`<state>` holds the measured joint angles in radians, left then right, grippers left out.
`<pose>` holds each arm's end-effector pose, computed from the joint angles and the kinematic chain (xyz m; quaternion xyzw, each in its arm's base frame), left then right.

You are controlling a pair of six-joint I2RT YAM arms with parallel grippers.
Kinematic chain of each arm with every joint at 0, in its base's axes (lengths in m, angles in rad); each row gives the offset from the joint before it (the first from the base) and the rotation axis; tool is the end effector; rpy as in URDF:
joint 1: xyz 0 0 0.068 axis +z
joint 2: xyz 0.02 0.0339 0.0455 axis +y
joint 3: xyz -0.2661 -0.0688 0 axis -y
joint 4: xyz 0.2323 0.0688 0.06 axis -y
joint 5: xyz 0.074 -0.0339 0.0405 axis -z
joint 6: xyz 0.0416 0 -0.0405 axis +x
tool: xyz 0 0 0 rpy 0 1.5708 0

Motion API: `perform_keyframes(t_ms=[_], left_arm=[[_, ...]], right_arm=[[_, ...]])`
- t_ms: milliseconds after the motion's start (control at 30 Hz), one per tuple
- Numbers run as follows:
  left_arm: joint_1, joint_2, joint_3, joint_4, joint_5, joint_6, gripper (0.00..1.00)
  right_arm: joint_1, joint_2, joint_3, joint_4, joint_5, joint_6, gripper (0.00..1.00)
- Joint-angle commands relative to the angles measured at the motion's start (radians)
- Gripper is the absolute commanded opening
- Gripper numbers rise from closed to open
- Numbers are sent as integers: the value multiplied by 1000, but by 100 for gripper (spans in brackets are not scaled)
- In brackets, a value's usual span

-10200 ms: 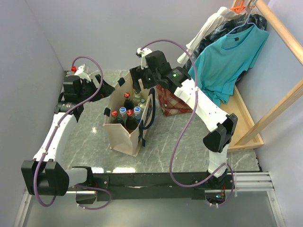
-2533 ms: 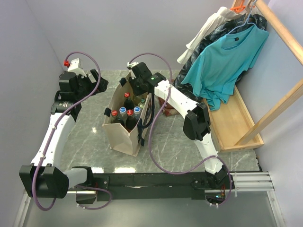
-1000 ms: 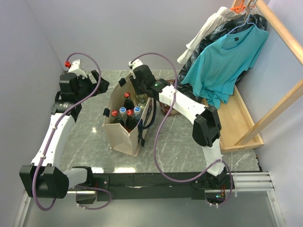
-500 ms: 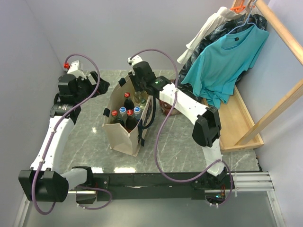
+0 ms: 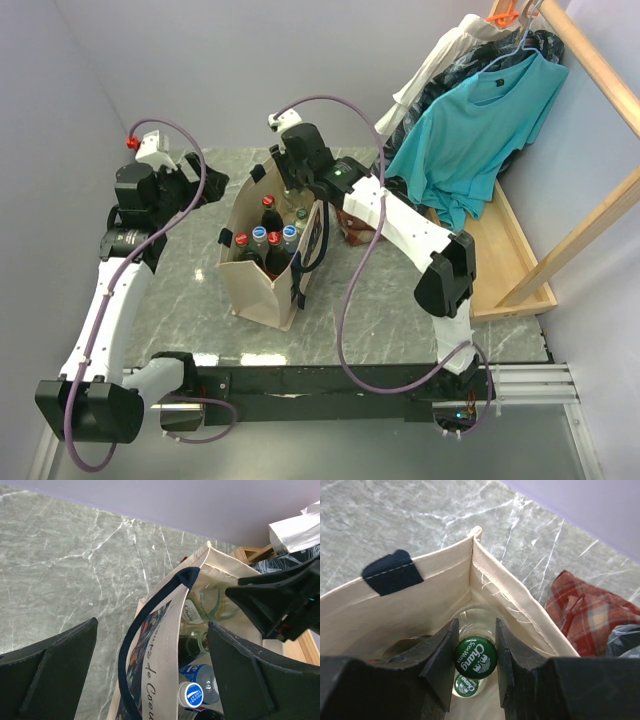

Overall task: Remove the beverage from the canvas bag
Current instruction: Take out the drink from the canvas bag.

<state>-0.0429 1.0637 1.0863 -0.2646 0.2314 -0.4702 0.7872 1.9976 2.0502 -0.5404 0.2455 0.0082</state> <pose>0.2322 -0.0195 0.3839 -0.0962 0.7793 -0.2433 0.5694 0.3318 0.3187 0.3743 -0.2646 0.8108 0.1014 0.5123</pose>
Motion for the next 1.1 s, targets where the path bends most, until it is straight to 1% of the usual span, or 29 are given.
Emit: perform_keyframes(t_ms=[0, 333, 567, 767, 933, 1067], left_arm=[[0, -25, -6, 7, 14, -18, 96], [0, -90, 0, -33, -14, -10, 96], [0, -113, 14, -67, -7, -12, 96], [0, -140, -12, -74, 19, -18, 96], [0, -162, -42, -44, 62, -41, 96], [0, -154, -42, -39, 82, -44, 96]], right_arm=[[17, -128, 91, 132, 60, -34, 0], [56, -184, 76, 131, 113, -59, 0], [83, -201, 65, 140, 146, -63, 0], [90, -203, 71, 157, 179, -65, 0], [96, -221, 70, 151, 199, -66, 0], [98, -253, 30, 166, 204, -65, 0]])
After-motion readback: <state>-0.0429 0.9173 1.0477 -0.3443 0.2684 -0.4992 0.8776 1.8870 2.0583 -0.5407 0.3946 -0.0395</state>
